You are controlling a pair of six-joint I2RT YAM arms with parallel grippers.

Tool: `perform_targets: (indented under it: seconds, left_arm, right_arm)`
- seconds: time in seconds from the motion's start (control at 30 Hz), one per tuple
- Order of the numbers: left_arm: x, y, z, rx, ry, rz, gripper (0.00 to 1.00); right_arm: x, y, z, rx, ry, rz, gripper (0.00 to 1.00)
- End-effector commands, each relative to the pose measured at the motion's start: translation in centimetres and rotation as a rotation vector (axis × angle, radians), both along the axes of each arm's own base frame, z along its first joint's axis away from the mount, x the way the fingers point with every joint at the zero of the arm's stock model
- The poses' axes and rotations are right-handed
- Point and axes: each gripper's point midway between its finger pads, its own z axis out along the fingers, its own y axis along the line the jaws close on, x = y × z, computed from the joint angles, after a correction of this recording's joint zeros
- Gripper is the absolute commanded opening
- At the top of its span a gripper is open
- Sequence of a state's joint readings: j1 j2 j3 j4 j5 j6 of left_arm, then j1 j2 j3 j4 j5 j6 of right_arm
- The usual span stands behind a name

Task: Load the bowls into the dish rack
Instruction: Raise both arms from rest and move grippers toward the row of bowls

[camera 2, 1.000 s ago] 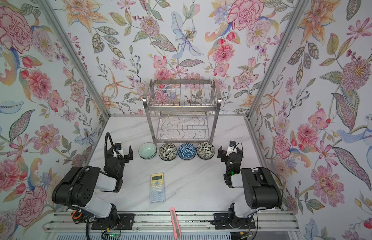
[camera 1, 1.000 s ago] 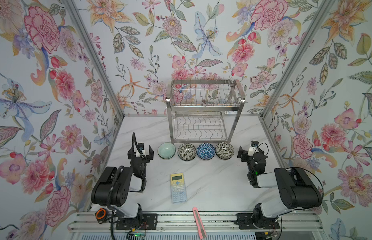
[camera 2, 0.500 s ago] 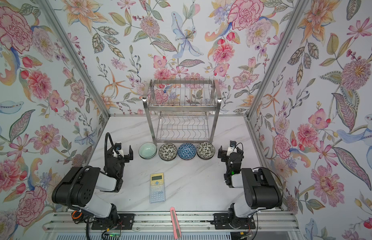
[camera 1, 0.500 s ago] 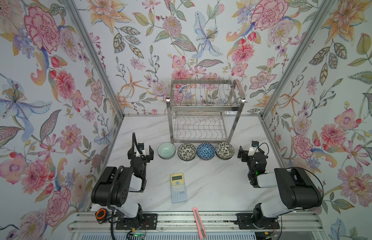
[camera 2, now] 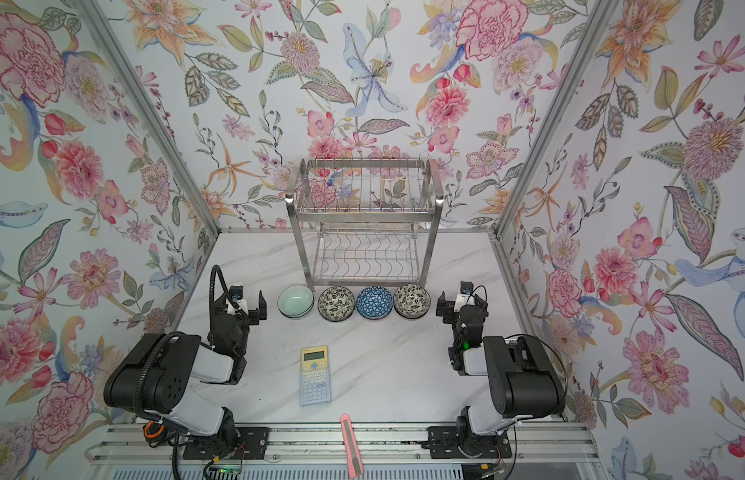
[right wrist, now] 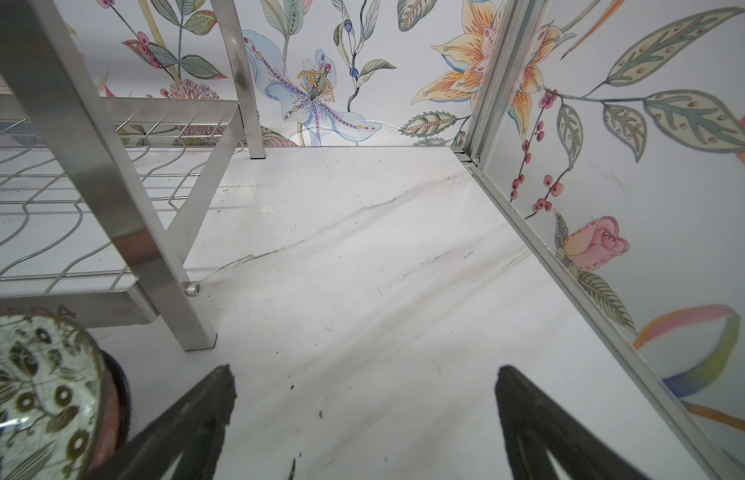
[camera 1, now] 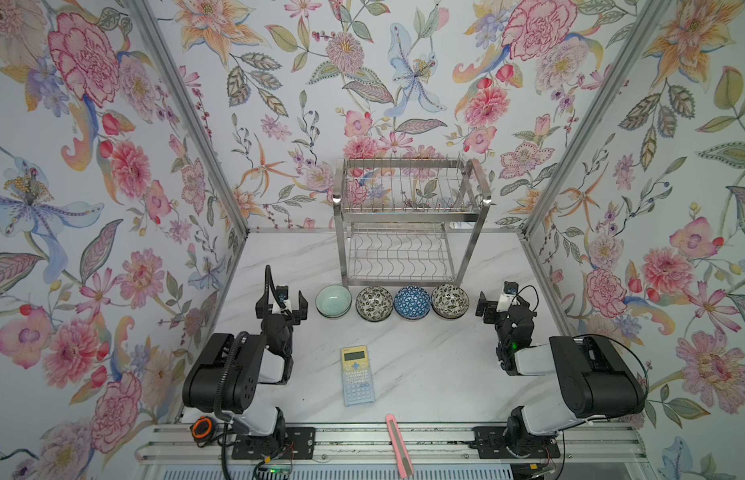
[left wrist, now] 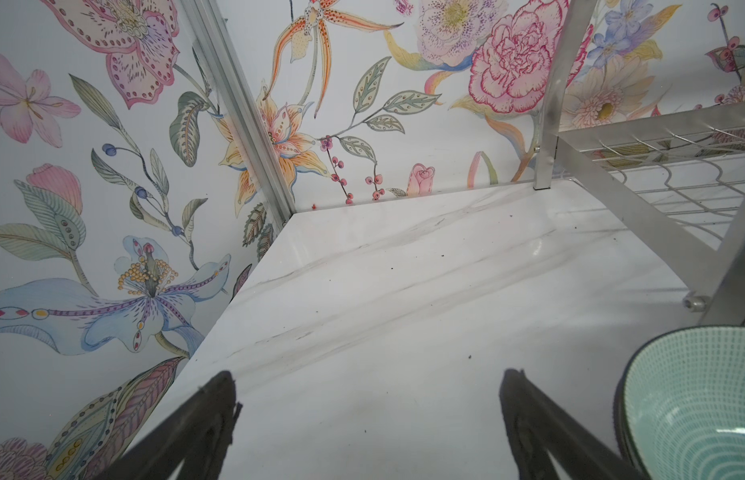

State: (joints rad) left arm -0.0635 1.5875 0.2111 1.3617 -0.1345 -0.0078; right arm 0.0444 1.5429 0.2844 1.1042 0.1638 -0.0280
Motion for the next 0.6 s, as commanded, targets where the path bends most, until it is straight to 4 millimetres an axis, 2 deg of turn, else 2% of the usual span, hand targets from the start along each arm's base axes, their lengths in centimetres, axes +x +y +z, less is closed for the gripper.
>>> perform_targets:
  seconds: [0.0,0.07,0.13,0.17,0.27,0.37,0.47,0.57]
  left_arm:
    - [0.2,0.4,1.1,-0.003,-0.035,0.013,0.99]
    - [0.2,0.4,1.1,-0.003,-0.037,0.015,0.99]
    - [-0.3,1.4,1.3,-0.010,-0.046,0.088,0.99]
    - [-0.6,1.6,2.7,-0.014,-0.078,0.107,0.99]
    - [-0.9,2.1,5.2,-0.010,-0.062,0.173,0.99]
    - [-0.1,1.7,7.7,-0.073,0.002,0.171,0.99]
    - [0.3,0.5,9.1,-0.130,0.060,0.124,0.99]
    - [0.5,-1.0,8.9,-0.171,0.139,0.061,1.00]
  right_arm:
    - [0.2,0.1,0.2,0.011,-0.009,0.000,0.99]
    - [0.2,0.1,0.1,0.011,-0.008,0.000,0.99]
    - [0.0,-1.0,0.7,0.000,-0.009,-0.083,0.99]
    - [-0.2,-0.9,1.0,0.010,-0.008,-0.076,0.99]
    - [-1.1,-1.5,4.2,-0.040,-0.032,-0.179,0.99]
    - [-1.9,-1.1,7.7,0.089,-0.019,-0.197,0.99]
    - [-2.5,1.6,11.4,0.099,-0.022,-0.088,0.99]
    - [-3.1,4.8,13.6,0.064,0.063,0.046,0.99]
